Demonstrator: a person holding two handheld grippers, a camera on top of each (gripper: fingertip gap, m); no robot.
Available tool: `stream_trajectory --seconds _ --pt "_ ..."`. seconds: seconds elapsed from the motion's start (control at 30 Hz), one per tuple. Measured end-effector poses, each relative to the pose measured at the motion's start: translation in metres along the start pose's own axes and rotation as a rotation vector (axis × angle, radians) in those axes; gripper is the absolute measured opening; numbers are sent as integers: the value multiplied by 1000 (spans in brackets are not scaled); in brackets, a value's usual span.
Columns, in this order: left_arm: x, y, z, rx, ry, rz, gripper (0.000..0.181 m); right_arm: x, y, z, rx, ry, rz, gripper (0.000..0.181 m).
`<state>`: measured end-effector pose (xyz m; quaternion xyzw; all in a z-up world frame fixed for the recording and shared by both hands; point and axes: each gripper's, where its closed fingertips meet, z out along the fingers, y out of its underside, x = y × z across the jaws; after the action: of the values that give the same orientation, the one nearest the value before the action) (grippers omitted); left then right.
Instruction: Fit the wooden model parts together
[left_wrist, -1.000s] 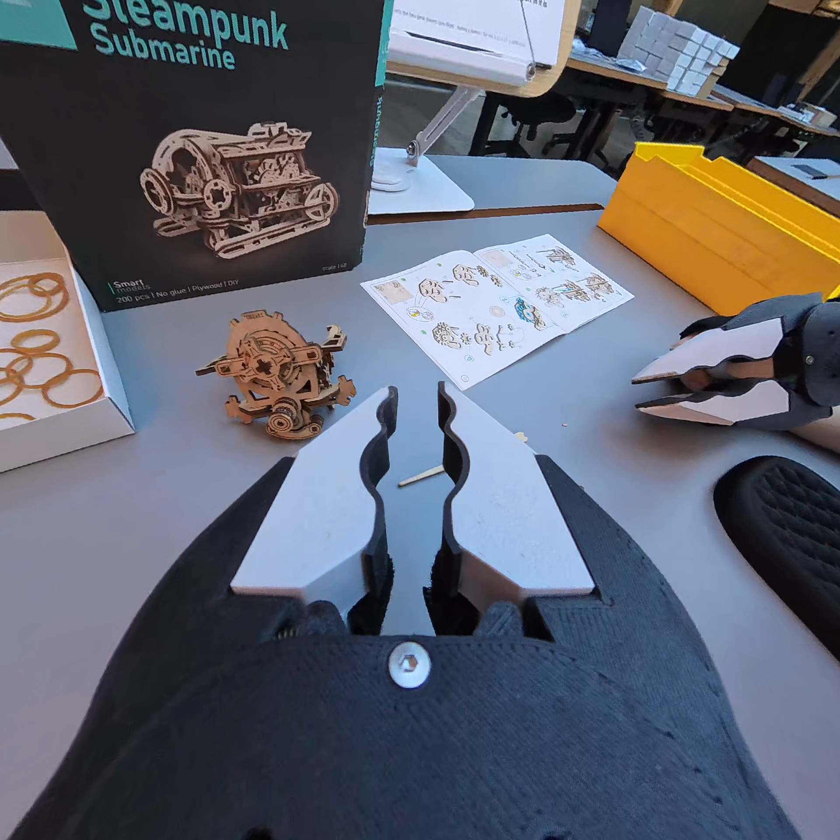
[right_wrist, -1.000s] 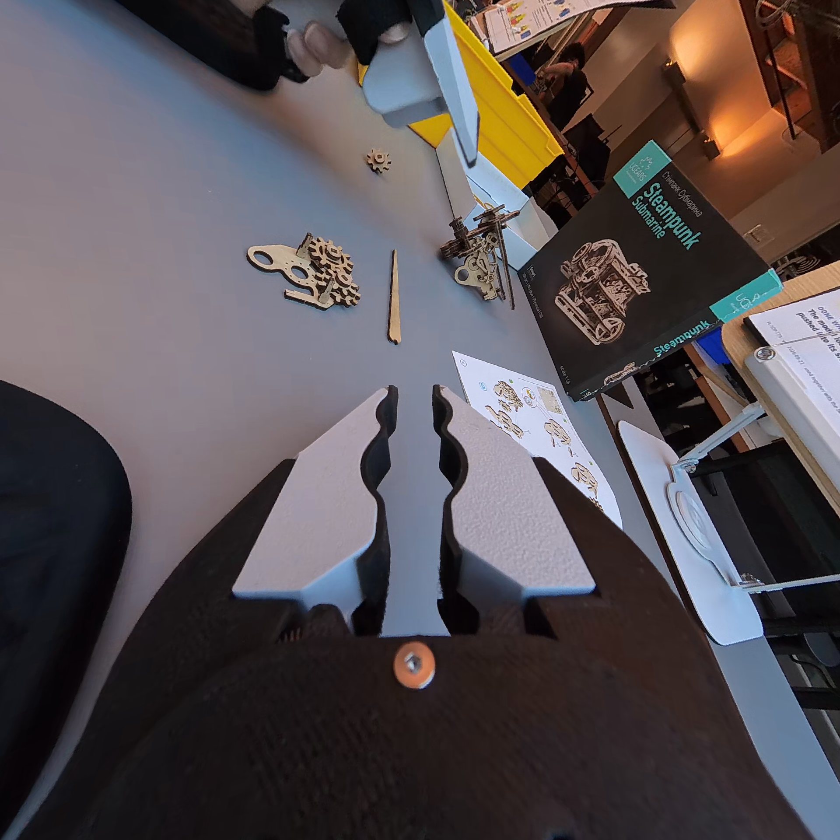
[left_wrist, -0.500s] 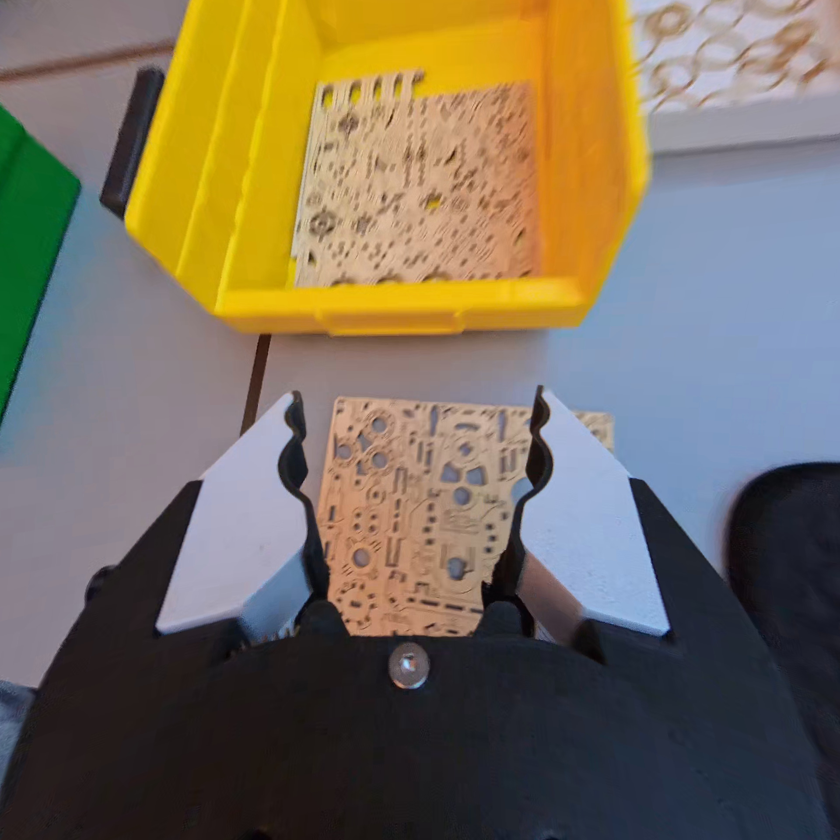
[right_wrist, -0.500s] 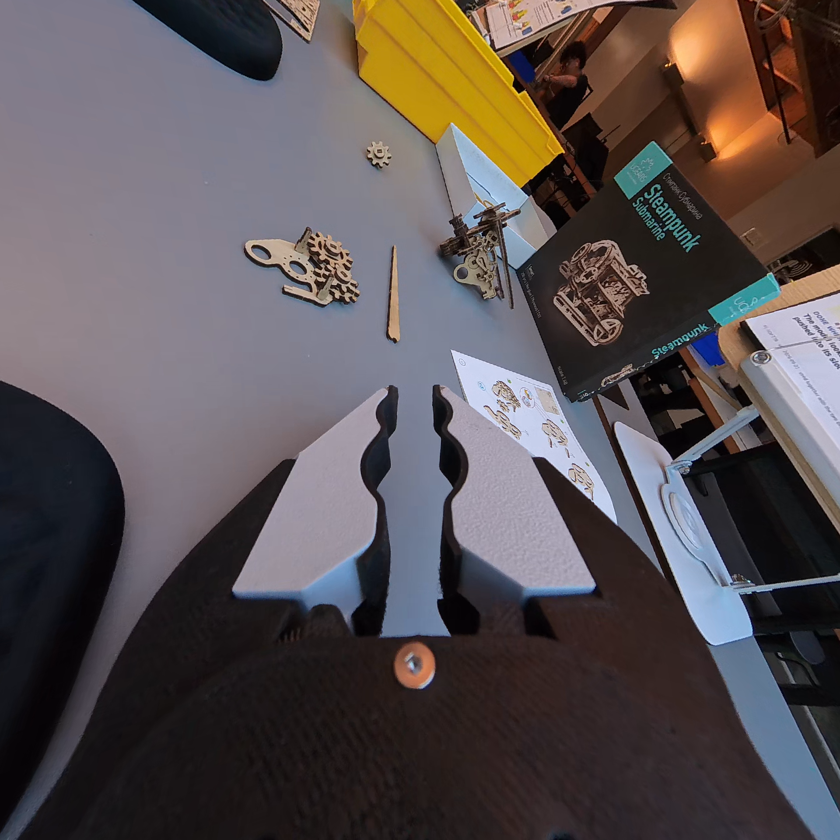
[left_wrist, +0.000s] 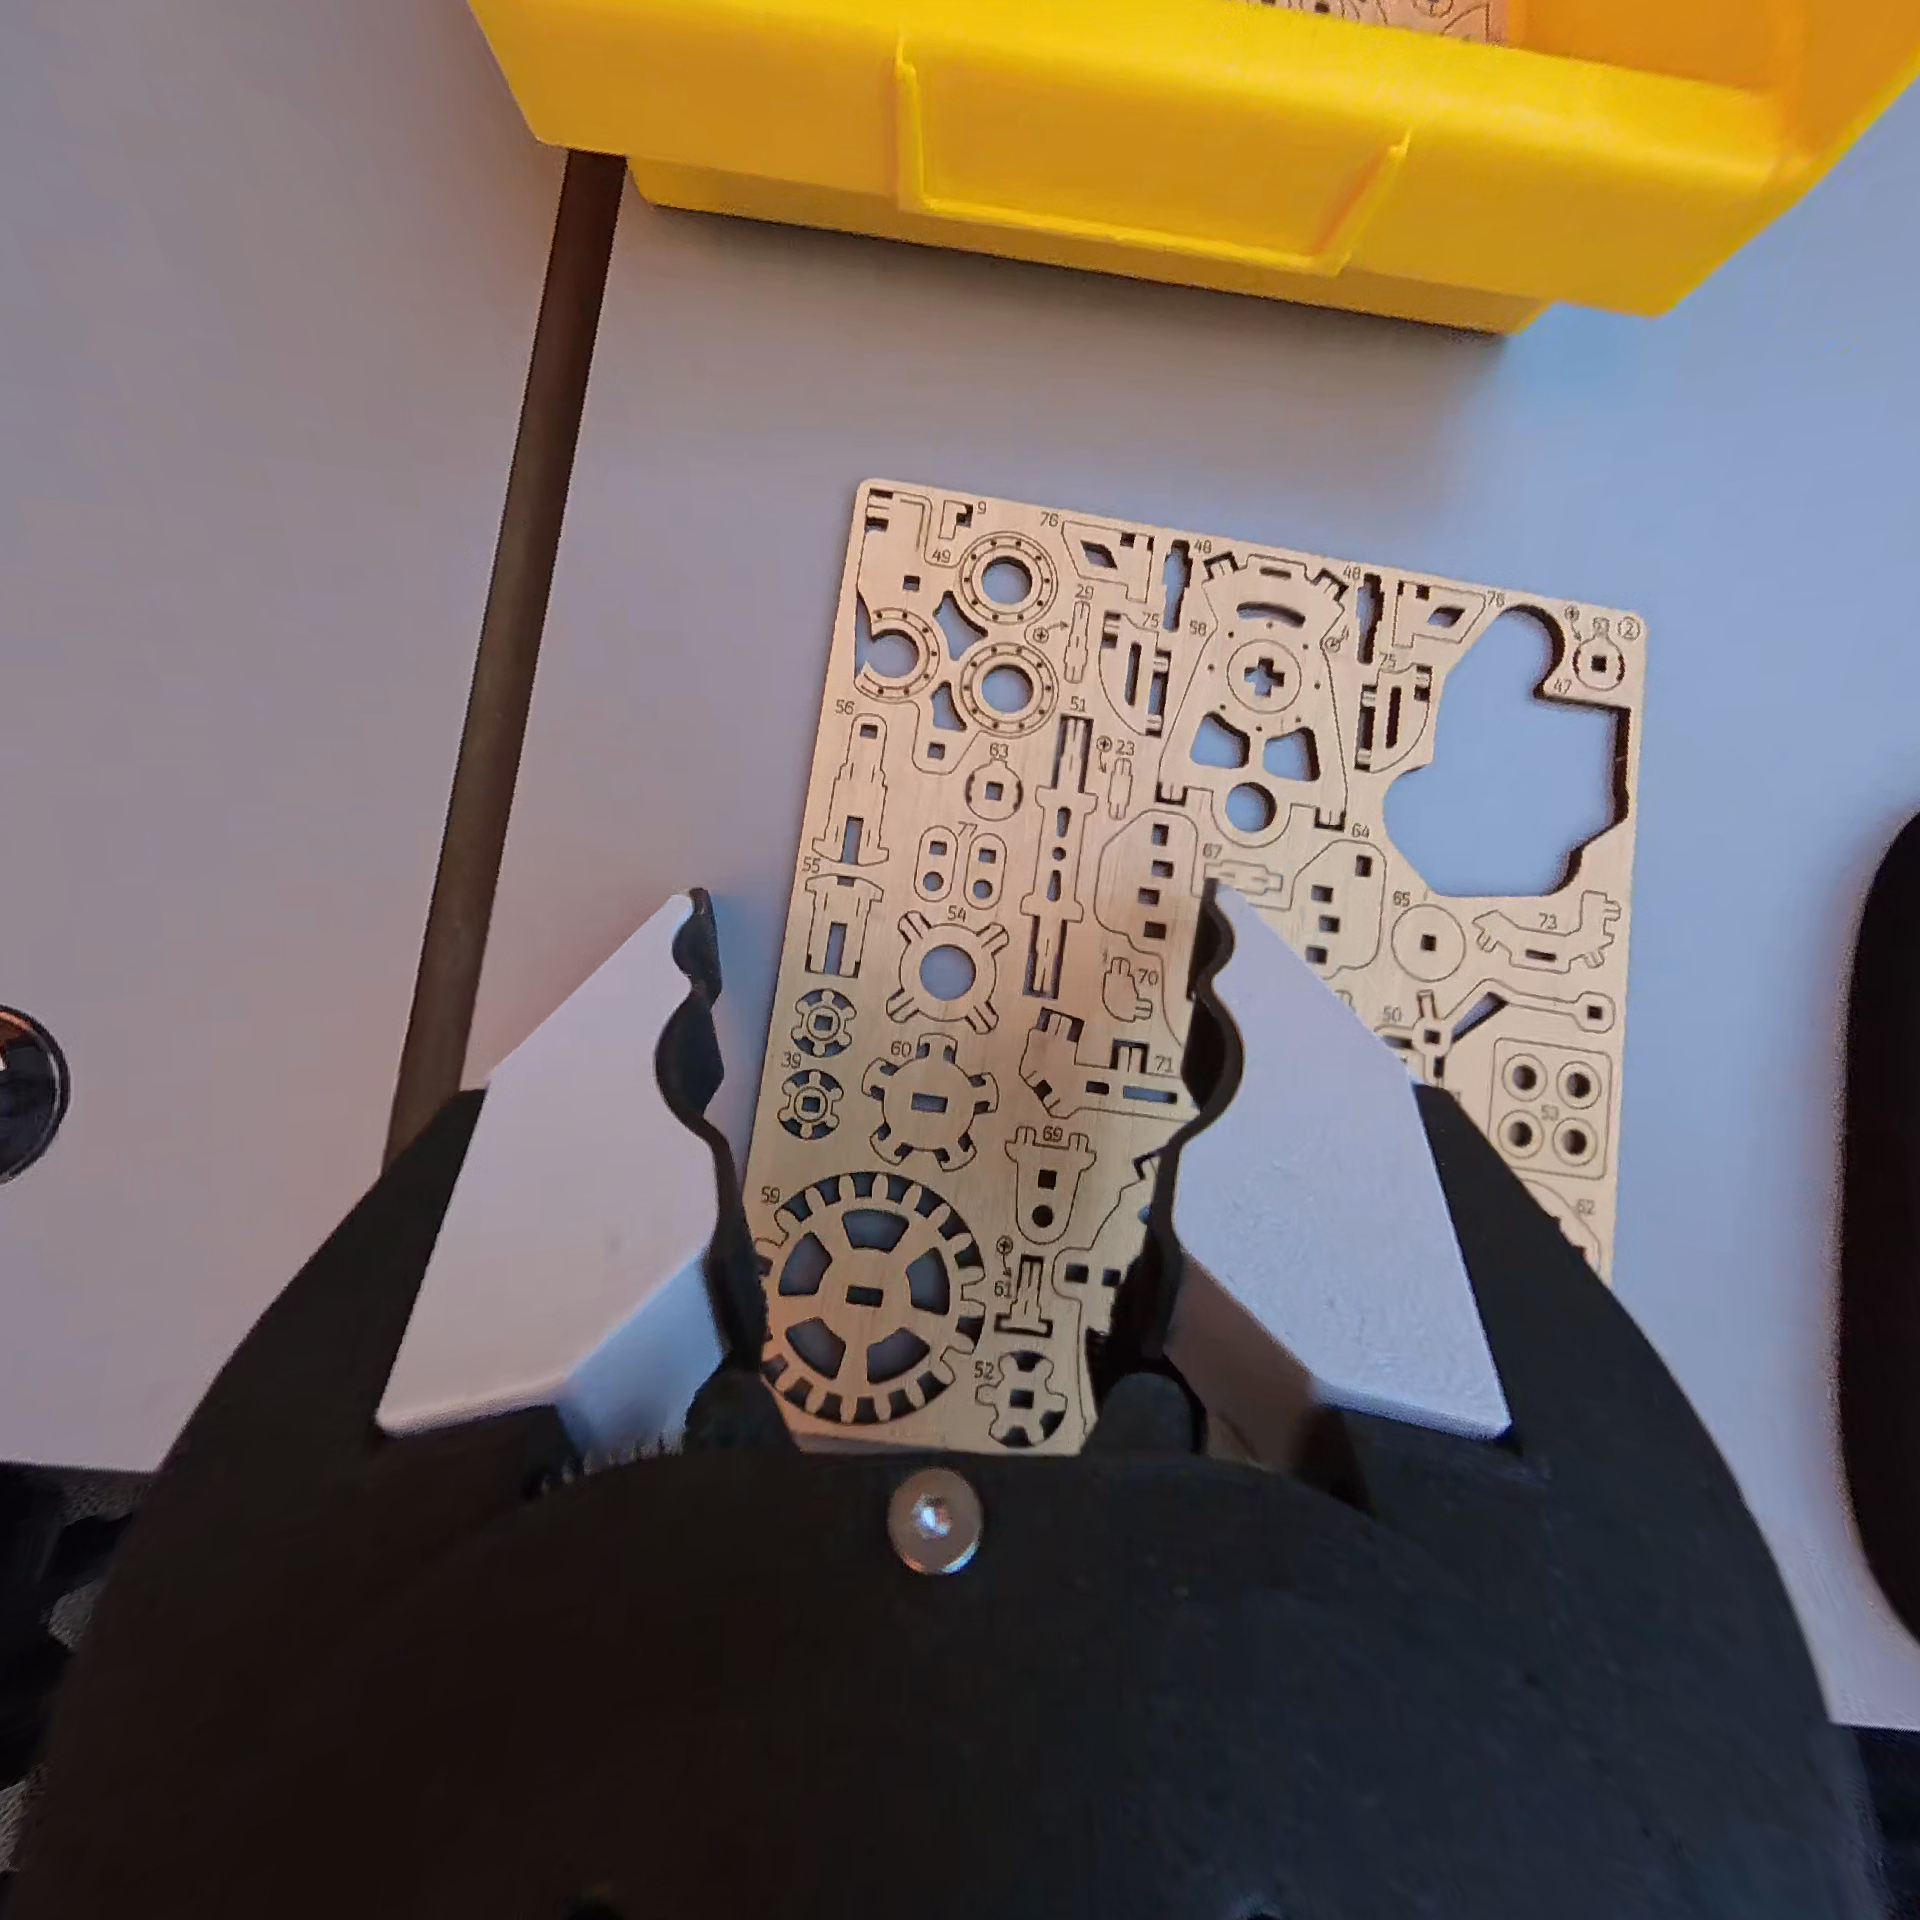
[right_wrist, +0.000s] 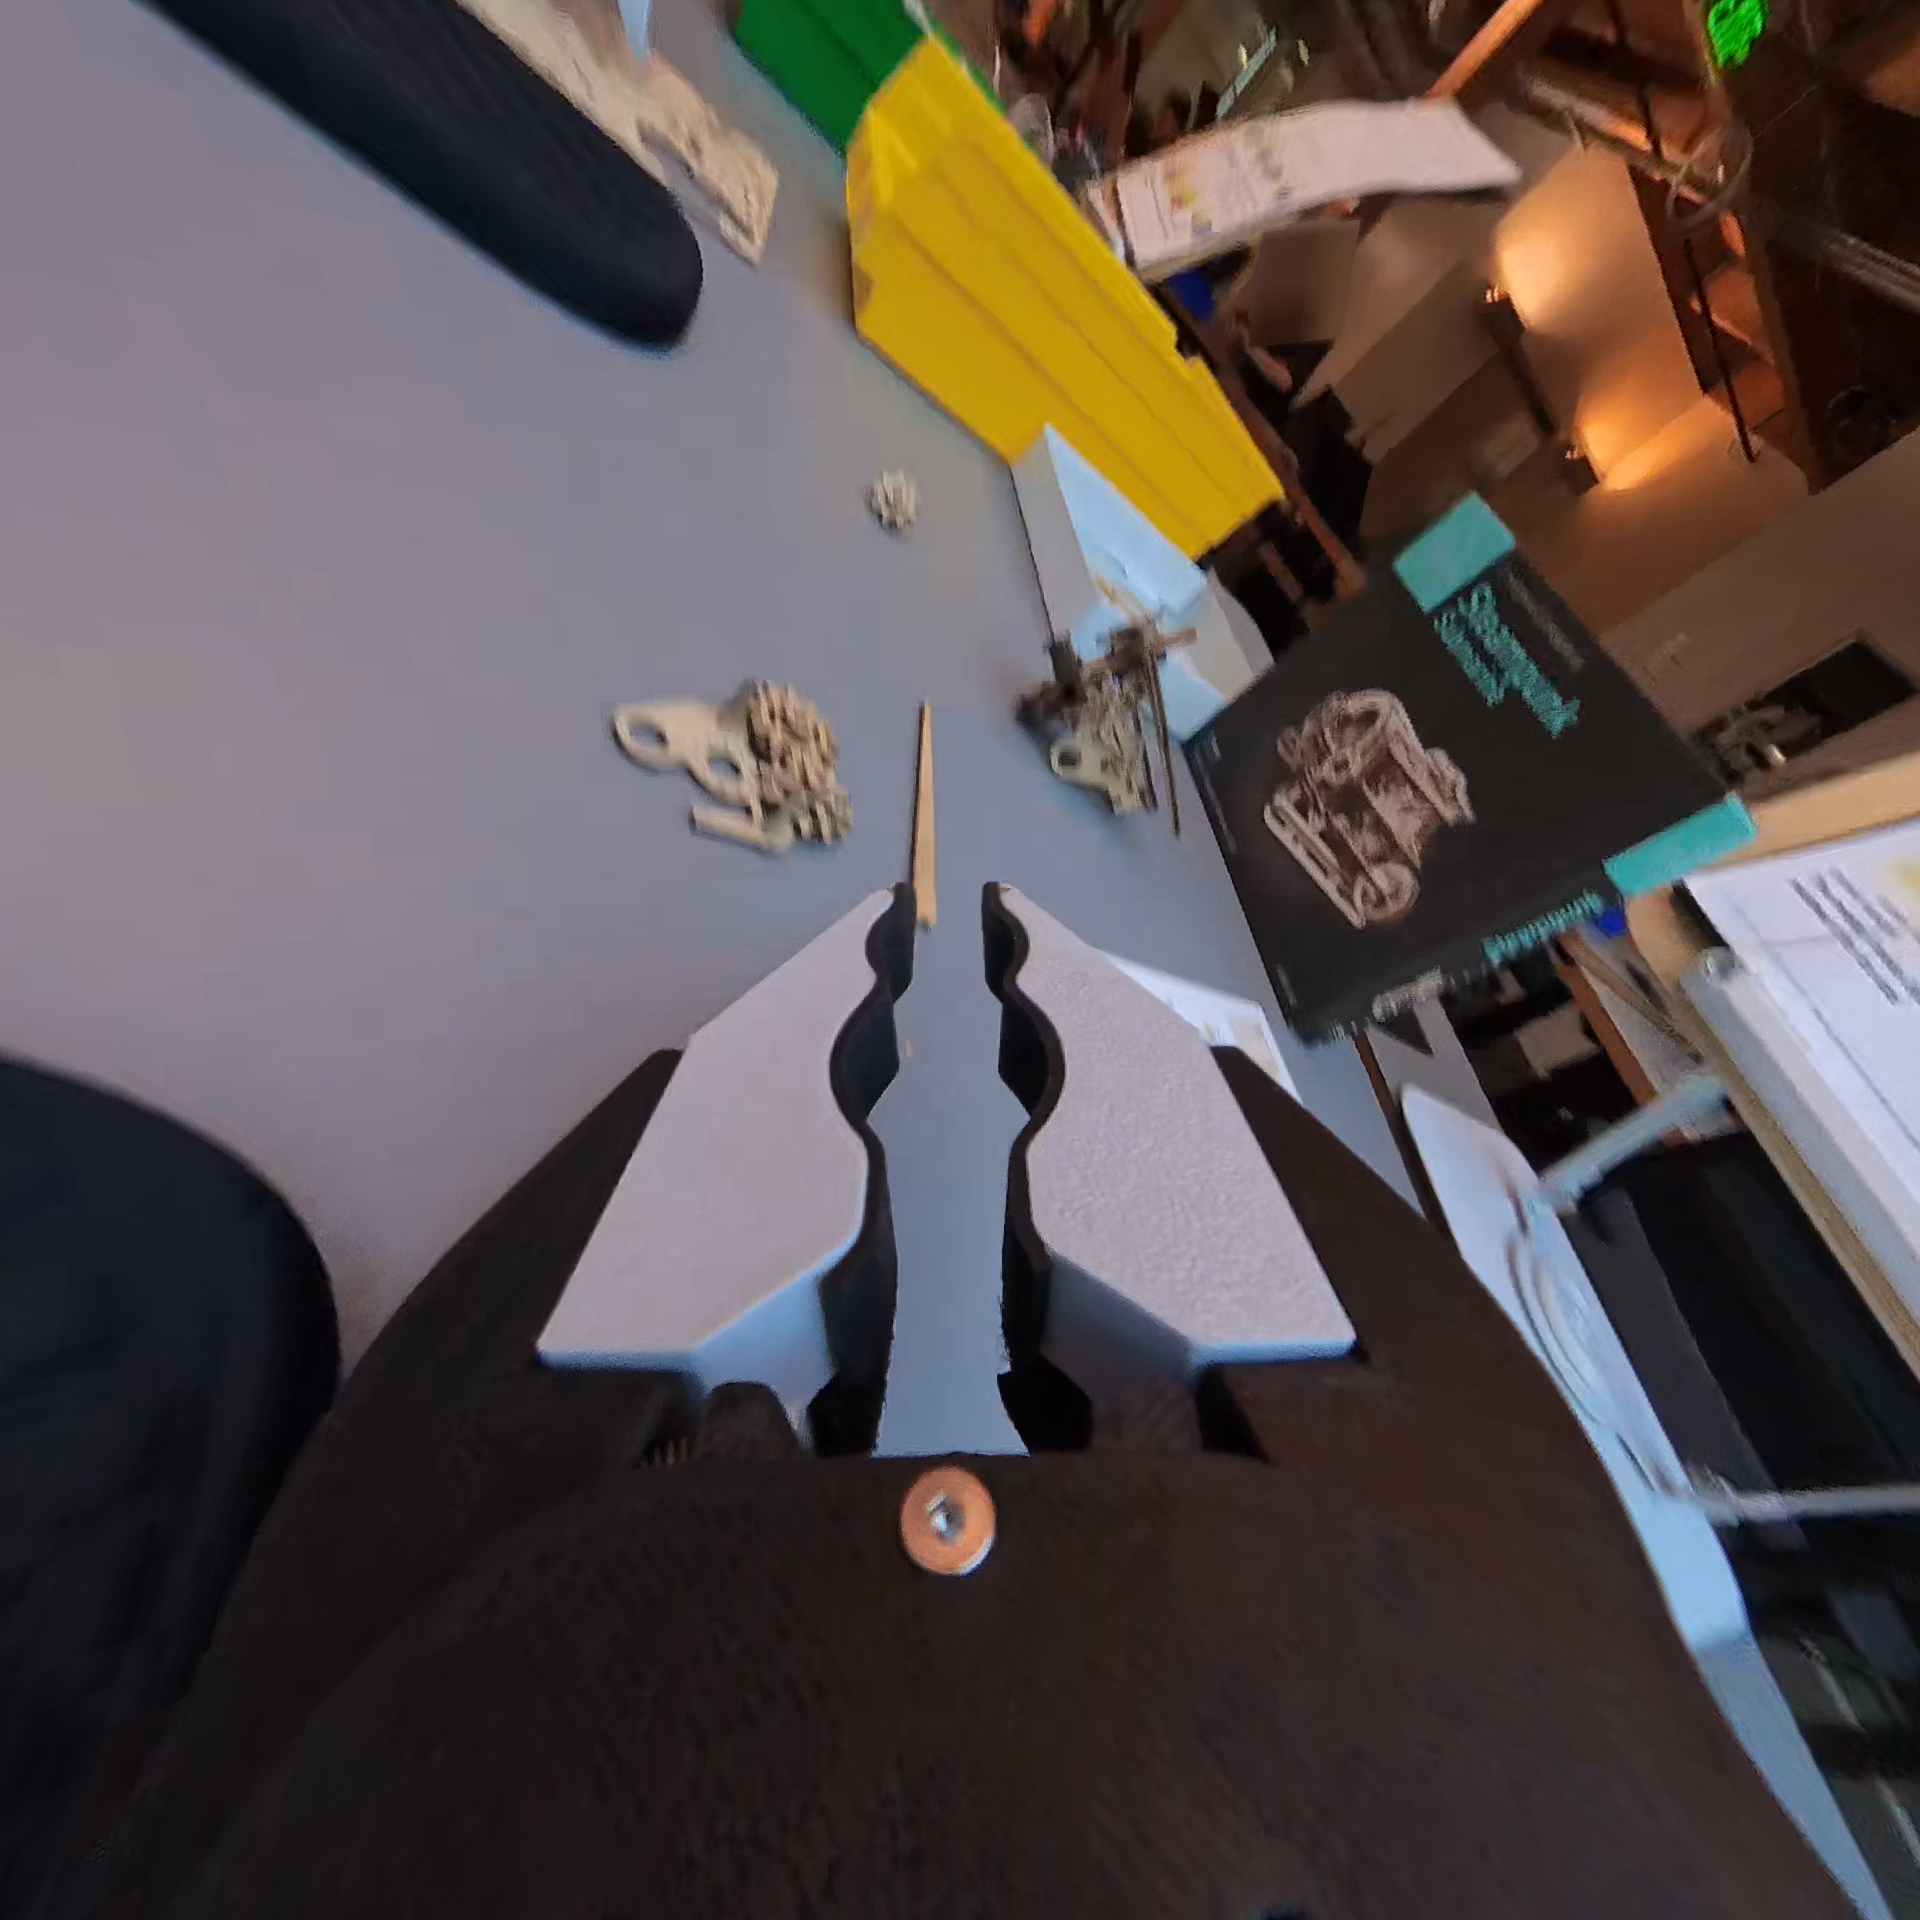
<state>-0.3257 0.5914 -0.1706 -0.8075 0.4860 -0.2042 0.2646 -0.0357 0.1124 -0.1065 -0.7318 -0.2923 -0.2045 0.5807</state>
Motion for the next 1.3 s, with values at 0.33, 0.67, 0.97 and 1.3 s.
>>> stream_trajectory --seconds 0.33,0.67,0.97,1.3 --pt "-6 11 -94 547 -134 -410 97 -80 -207 296 -70 -719 489 0" --pt "13 22 -84 511 -93 -411 104 -93 -168 404 -289 -531 507 23" --pt "27 30 -54 459 -62 -360 96 -99 -145 422 -396 -490 443 21" --pt "31 15 -59 521 5 -345 95 -100 -149 417 -385 -494 388 4"
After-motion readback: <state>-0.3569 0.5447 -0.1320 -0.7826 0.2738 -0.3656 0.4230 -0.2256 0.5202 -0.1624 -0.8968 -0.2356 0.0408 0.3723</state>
